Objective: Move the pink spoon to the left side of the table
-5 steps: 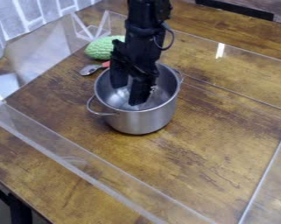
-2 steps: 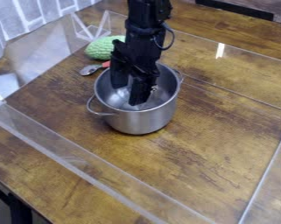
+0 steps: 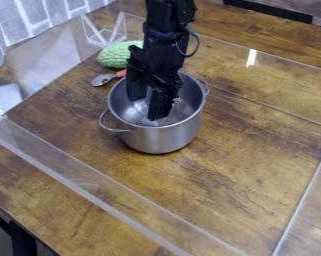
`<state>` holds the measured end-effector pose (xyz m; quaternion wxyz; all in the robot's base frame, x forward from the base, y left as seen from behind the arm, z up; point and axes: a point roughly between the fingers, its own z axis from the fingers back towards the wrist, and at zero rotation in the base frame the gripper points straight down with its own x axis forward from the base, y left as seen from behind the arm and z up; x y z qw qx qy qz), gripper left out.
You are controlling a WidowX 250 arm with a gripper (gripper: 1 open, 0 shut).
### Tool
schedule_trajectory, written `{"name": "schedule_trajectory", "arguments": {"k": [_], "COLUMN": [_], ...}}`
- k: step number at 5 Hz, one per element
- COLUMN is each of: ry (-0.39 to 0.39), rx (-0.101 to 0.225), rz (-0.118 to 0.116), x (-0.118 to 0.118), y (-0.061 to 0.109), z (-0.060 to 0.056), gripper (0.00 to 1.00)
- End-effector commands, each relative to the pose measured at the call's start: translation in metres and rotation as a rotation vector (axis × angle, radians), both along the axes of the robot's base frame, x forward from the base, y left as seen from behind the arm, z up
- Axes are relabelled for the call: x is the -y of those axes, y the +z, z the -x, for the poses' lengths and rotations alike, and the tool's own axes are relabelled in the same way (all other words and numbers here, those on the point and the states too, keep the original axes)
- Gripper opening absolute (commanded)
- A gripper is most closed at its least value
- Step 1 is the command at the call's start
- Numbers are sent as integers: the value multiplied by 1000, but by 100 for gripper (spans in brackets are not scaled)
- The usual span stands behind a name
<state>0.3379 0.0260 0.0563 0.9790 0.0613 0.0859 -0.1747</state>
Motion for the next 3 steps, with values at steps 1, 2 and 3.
{"name": "schedule_trajectory", "arguments": {"k": [1,2,3], "ry": [1,0,0], "rx": [86,90,95], "rz": [1,1,4], "x": [-1,-1,-1], "y": [24,26,26], "z": [-12,-12,-12], "gripper": [0,0,0]}}
